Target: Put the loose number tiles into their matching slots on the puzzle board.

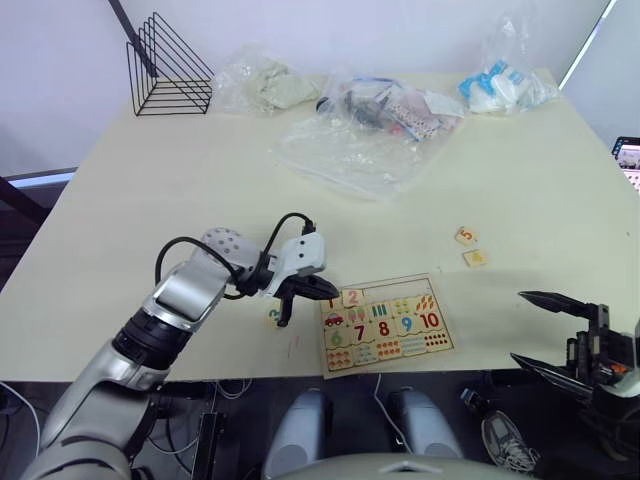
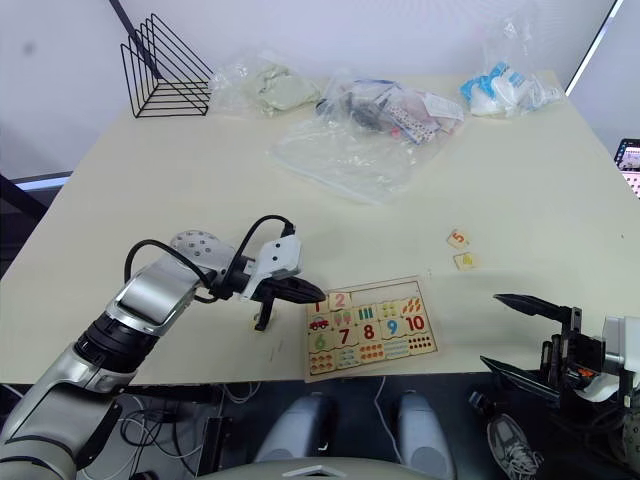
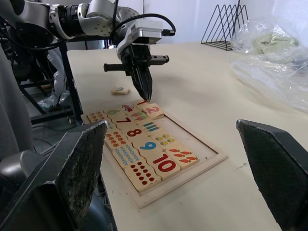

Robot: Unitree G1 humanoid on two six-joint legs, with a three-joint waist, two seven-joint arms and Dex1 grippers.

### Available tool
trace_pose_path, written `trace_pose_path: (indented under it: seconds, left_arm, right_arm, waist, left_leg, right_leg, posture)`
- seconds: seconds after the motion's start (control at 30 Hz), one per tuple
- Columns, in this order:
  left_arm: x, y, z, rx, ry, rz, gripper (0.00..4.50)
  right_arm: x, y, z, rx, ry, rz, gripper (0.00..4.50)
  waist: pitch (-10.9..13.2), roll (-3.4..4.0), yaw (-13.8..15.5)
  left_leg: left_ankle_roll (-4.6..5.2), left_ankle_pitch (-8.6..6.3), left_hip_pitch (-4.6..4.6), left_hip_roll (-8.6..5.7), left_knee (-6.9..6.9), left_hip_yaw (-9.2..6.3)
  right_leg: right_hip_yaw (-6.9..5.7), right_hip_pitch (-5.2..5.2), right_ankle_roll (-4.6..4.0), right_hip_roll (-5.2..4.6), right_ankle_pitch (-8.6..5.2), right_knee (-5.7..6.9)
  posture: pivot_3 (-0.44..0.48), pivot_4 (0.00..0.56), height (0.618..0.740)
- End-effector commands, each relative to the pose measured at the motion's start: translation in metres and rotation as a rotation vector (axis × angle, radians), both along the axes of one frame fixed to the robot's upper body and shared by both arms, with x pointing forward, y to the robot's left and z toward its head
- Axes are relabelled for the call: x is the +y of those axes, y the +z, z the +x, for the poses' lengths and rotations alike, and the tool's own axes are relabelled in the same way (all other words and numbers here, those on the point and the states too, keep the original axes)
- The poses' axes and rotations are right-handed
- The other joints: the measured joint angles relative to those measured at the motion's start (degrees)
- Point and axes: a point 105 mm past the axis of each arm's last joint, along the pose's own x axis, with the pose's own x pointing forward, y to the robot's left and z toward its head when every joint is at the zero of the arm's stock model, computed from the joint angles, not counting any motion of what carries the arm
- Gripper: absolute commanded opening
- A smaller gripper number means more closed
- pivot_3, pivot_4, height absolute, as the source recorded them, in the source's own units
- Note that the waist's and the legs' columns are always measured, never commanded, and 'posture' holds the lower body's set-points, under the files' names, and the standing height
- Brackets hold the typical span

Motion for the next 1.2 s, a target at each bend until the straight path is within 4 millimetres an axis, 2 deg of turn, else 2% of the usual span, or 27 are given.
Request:
trace_pose_path:
  seconds: [0.03, 1.2]
  left_arm:
    - [-0.0046, 0.0047, -0.0031, -0.032, -0.034, -0.009, 0.03]
    - [-0.007, -0.004, -0.0045, -0.041, -0.041, -0.01, 0.03]
  right_arm:
    - [-0.0011, 0.0081, -0.0017, -0.037, -0.006, -0.005, 4.5]
    - [-0.0007, 0.0104, -0.0014, -0.032, -0.009, -0.01, 4.5]
  waist:
    - [0.0, 0.0, 0.0]
    - [0.0, 0.0, 0.0]
  left_leg:
    - [0.0, 0.0, 0.0, 0.0, 0.0, 0.0]
    - [0.0, 0.0, 0.0, 0.0, 0.0, -0.01]
  right_leg:
    - [0.0, 0.0, 0.0, 0.0, 0.0, 0.0]
    - [0.0, 0.0, 0.0, 0.0, 0.0, 0.0]
  posture:
    - [0.0, 0.15, 0.74]
    - [0.0, 0.15, 0.74]
